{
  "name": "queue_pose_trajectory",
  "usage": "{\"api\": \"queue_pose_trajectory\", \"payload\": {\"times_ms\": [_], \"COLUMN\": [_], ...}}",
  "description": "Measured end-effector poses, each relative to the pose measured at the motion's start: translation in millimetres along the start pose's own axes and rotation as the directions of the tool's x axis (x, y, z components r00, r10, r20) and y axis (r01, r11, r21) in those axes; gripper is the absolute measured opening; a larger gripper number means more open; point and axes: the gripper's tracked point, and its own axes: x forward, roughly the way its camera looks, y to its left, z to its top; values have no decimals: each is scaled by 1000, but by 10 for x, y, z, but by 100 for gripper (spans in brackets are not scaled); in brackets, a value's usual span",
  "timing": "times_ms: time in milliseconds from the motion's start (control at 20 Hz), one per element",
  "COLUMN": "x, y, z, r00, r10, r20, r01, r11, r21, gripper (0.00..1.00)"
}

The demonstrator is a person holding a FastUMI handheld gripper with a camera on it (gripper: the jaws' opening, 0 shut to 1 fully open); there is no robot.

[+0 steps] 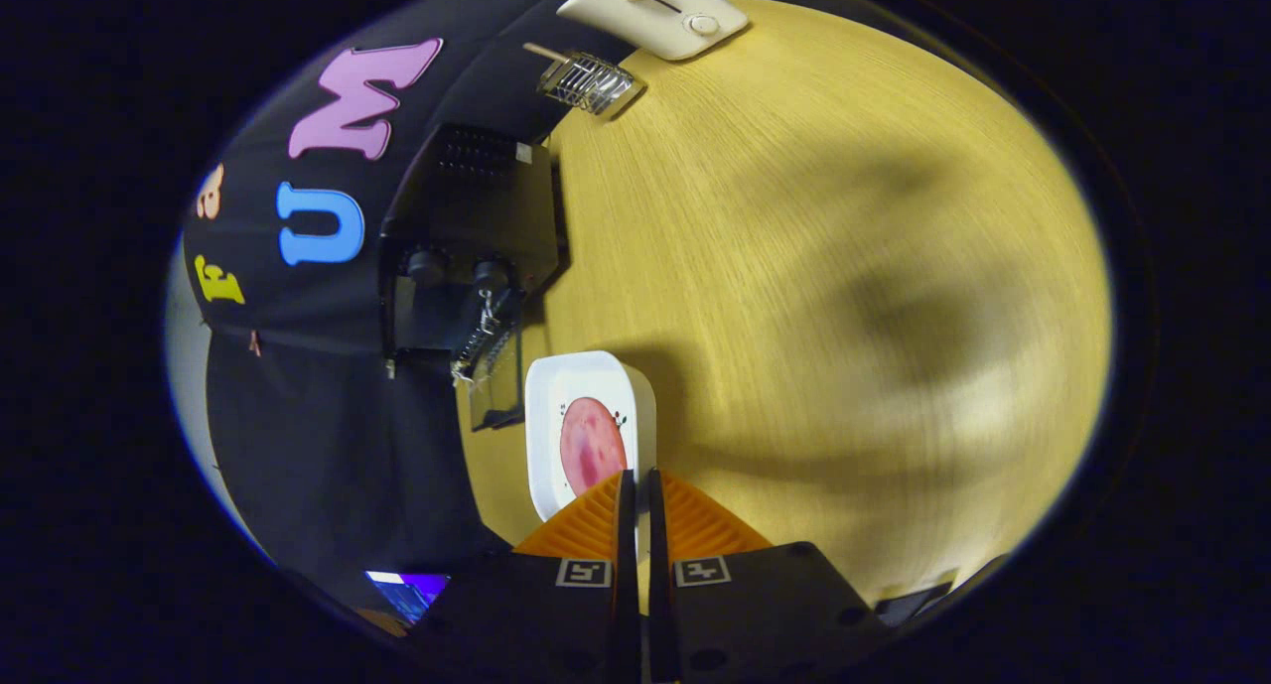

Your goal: Open the toaster oven, put the food inside, and close the toaster oven door.

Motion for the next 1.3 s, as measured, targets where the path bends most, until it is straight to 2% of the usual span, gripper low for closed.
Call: {"api": "queue_pose_trajectory", "payload": {"times_ms": [100,200,450,600,750,950,1100,1300], "x": [7,28,319,685,1107,1469,1631,1793], "y": [200,368,867,1354,1610,1849,1880,1995], "z": [-52,-108,-208,-249,-293,-195,-37,219], "r00": [997,991,953,918,900,869,831,774], "r10": [50,67,29,46,1,-23,-75,-116], "r20": [52,115,300,394,436,494,551,622], "r01": [-52,-75,-77,-142,-127,-157,-165,-223], "r11": [998,995,986,966,957,934,913,869], "r21": [46,71,148,217,261,321,372,441], "gripper": [9,9,8,9,9,9,9,9]}}
